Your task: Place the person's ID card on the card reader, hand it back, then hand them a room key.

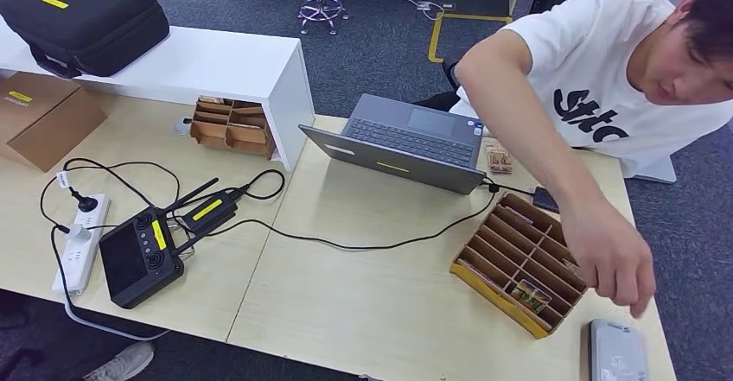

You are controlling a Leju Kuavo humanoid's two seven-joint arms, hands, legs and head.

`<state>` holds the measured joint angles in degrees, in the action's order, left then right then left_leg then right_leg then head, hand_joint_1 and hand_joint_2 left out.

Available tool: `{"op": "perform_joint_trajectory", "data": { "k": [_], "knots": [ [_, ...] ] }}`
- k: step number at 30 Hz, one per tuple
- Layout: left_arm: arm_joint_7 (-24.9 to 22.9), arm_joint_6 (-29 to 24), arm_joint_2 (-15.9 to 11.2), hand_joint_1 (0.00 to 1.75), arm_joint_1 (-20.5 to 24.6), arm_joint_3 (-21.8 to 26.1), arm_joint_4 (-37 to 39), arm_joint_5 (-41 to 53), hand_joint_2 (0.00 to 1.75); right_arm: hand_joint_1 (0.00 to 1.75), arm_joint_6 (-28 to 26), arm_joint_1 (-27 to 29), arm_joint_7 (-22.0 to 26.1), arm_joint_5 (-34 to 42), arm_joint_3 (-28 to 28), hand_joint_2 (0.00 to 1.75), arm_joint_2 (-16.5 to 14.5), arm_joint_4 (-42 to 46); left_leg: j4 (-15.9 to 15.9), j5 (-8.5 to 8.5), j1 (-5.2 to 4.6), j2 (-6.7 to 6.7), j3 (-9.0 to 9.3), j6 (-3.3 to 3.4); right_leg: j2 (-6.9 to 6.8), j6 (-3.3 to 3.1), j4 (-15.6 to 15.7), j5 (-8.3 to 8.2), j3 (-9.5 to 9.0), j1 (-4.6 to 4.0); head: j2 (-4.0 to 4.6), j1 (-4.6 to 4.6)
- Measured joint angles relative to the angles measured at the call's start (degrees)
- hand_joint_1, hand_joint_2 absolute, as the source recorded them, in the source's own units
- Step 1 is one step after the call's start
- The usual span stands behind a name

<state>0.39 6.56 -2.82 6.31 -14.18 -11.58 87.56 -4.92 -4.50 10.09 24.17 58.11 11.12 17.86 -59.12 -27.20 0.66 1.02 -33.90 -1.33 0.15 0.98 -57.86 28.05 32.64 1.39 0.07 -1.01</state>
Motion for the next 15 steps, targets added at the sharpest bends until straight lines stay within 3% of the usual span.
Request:
{"op": "perform_joint_trajectory", "data": {
  "k": [11, 15],
  "knots": [
    [0.35, -0.03, -0.56, 0.00, 0.14, -2.44, -0.02, 0.00, 1.75, 0.00, -9.01, 0.55, -7.43, -9.81, -3.46, 1.75, -2.09, -2.43, 0.00, 0.00, 0.00, -0.04, 0.01, 0.00, 0.04, 0.00, 0.00, 0.00, -0.01, 0.00, 0.00, 0.01],
    [0.75, 0.02, -0.75, 0.00, 0.27, -3.27, -0.02, -0.01, 1.75, 0.00, -9.82, 0.68, -13.54, -13.74, -5.73, 1.75, -2.27, -3.05, 0.00, 0.00, 0.00, -0.04, 0.01, 0.00, 0.04, 0.00, 0.00, 0.00, -0.01, 0.00, 0.00, 0.02]
  ]
}}
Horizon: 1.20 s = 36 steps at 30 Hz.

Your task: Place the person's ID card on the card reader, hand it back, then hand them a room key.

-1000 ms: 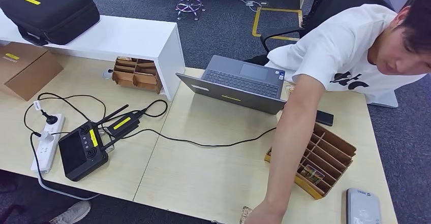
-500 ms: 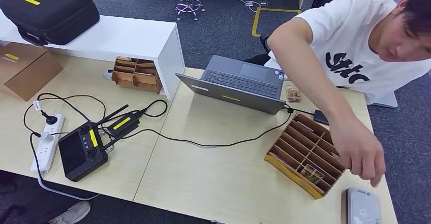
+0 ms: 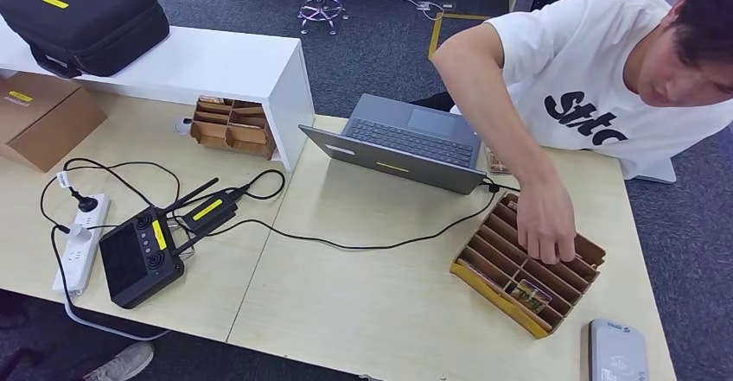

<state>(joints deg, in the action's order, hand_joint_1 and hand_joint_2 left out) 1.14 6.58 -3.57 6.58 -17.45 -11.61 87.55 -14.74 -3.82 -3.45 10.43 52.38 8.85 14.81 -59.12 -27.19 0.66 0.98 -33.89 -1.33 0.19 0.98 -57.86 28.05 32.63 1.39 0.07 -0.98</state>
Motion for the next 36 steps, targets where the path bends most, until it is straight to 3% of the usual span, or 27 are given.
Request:
{"op": "perform_joint_trajectory", "data": {
  "k": [6, 10, 14, 22, 36],
  "knots": [
    [0.72, 0.48, -0.25, 0.00, 0.94, -1.95, 0.00, -0.02, 1.75, 0.00, 6.85, 0.46, -10.05, -11.87, -6.98, 1.75, -0.30, -1.32, 0.00, 0.00, 0.00, 0.00, 0.01, 0.00, 0.00, 0.00, 0.00, 0.00, -0.01, 0.00, 0.00, 0.00],
    [0.74, 0.95, -0.35, 0.00, 1.51, -3.22, 0.00, -0.02, 1.75, 0.00, 8.69, 0.58, -13.54, -20.66, -13.61, 1.75, -0.11, -1.74, 0.00, 0.01, 0.00, 0.00, 0.01, 0.00, 0.00, 0.00, -0.01, 0.00, -0.01, 0.00, 0.00, 0.00],
    [0.88, 1.29, -0.39, 0.00, 2.21, -4.72, 0.00, -0.03, 1.75, 0.00, 11.33, 0.27, -14.37, -25.21, -20.21, 1.75, 0.40, -1.85, 0.00, 0.00, 0.00, -0.01, 0.01, 0.00, 0.01, 0.00, -0.01, 0.00, -0.02, 0.00, 0.00, 0.00],
    [1.71, 1.66, -0.56, 0.00, 2.94, -6.99, 0.00, -0.04, 1.75, 0.00, 16.08, -0.27, -14.96, -29.02, -26.73, 1.75, 0.45, -2.00, 0.00, 0.00, 0.00, -0.01, 0.01, 0.00, 0.00, 0.00, -0.01, 0.00, -0.02, 0.00, 0.00, 0.00],
    [2.52, 1.88, -0.72, 0.00, 3.70, -9.63, 0.00, -0.06, 1.75, 0.00, 20.37, -1.20, -14.35, -31.79, -31.25, 1.75, 0.14, -2.31, 0.00, 0.00, 0.00, -0.01, 0.01, 0.00, 0.00, 0.00, -0.01, 0.00, -0.03, 0.00, 0.00, 0.00]
  ]
}}
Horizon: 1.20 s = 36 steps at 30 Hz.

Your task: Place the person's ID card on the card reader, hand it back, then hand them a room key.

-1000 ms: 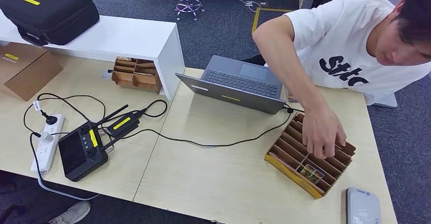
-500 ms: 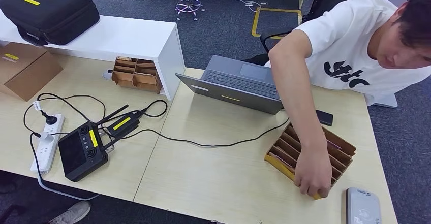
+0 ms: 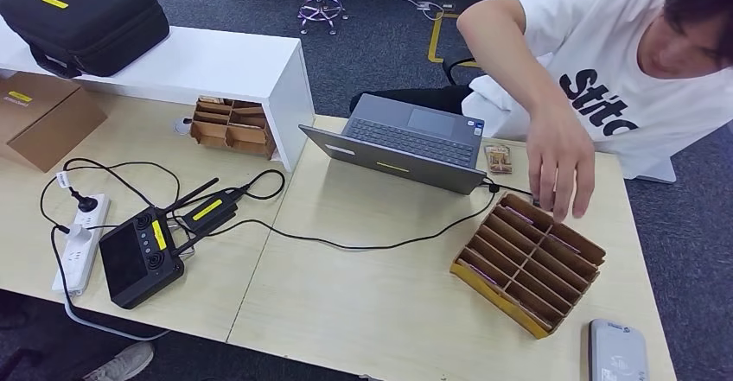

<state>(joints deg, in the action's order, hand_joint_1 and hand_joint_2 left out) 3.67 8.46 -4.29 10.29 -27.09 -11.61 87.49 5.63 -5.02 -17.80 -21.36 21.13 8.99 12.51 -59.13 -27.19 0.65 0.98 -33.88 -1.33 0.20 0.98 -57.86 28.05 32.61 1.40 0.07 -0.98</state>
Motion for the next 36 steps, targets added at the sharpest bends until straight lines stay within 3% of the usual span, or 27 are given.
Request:
{"op": "perform_joint_trajectory", "data": {
  "k": [22, 27, 32, 36],
  "knots": [
    [2.36, 0.36, -0.39, 0.00, 1.36, -4.86, 0.00, 0.02, 1.75, 0.00, 7.39, -0.71, 0.54, -4.15, -3.56, 1.75, -0.29, -0.05, 0.00, 0.00, 0.00, 0.00, 0.00, 0.00, 0.00, 0.00, 0.00, 0.00, 0.00, 0.00, 0.00, 0.00],
    [2.73, 0.33, -0.54, 0.00, 1.56, -5.60, 0.00, 0.02, 1.75, 0.00, 7.41, -0.78, 2.47, -4.33, -4.03, 1.75, -0.29, -0.05, 0.00, 0.00, 0.00, 0.00, -0.01, 0.00, 0.00, 0.00, 0.00, 0.00, 0.00, 0.00, 0.00, 0.00],
    [2.89, -0.22, -0.82, 0.00, 1.52, -6.34, 0.00, -0.10, 1.75, 0.00, 7.32, -1.14, 7.90, -4.68, -4.47, 1.75, -0.33, -0.03, 0.00, 0.00, 0.00, 0.00, -0.01, 0.00, 0.00, 0.00, -0.01, 0.00, 0.00, 0.00, 0.00, -0.01],
    [2.89, -0.33, -0.88, 0.00, 1.50, -6.45, 0.00, -0.11, 1.75, 0.00, 6.85, -1.33, 8.33, -4.92, -4.56, 1.75, -0.36, -0.03, 0.00, 0.00, 0.00, 0.01, -0.01, 0.00, -0.01, 0.00, -0.01, 0.00, 0.00, 0.00, 0.00, 0.00]
  ]
}}
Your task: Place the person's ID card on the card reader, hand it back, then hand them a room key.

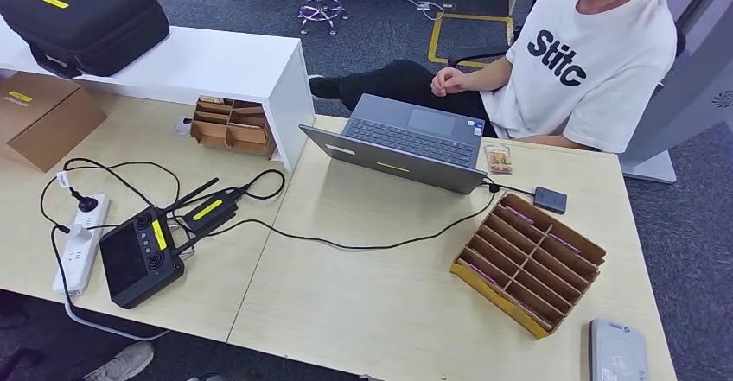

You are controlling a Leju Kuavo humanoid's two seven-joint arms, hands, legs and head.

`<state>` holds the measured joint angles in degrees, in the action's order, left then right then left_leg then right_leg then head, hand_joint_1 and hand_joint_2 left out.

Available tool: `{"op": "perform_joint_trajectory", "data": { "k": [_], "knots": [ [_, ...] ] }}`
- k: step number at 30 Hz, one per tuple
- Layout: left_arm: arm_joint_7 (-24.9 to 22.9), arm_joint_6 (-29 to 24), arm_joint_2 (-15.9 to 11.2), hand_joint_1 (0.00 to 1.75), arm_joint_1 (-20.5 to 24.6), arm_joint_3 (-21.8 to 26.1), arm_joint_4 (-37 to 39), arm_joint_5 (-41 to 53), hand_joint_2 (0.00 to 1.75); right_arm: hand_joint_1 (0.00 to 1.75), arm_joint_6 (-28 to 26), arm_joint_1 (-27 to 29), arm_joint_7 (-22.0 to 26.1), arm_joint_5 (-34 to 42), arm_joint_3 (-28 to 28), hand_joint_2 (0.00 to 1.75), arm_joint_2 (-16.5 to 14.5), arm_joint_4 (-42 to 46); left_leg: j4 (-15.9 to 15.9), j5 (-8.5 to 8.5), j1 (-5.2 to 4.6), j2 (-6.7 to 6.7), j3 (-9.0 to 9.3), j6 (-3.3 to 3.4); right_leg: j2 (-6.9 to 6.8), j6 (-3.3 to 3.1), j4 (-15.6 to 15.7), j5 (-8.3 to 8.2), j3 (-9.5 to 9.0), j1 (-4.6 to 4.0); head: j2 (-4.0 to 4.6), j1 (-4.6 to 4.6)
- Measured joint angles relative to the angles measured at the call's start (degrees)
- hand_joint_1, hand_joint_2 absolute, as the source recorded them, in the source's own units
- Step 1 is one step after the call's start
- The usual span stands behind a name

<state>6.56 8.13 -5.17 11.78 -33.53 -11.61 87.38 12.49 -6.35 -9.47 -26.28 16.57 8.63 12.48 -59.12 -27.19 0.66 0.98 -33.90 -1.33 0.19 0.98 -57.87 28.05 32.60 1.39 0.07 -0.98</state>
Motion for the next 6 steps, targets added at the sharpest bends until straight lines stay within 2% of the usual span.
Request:
{"op": "perform_joint_trajectory", "data": {
  "k": [6],
  "knots": [
    [0.00, -0.20, -0.40, 0.00, -0.08, -0.42, 0.00, -0.30, 1.75, 0.00, -2.10, -0.50, 0.78, -0.21, -0.24, 1.75, -0.21, 0.00, 0.00, 0.00, 0.00, 0.00, 0.00, 0.00, 0.00, 0.00, 0.00, 0.00, 0.00, 0.00, 0.00, -0.01]
  ]
}}
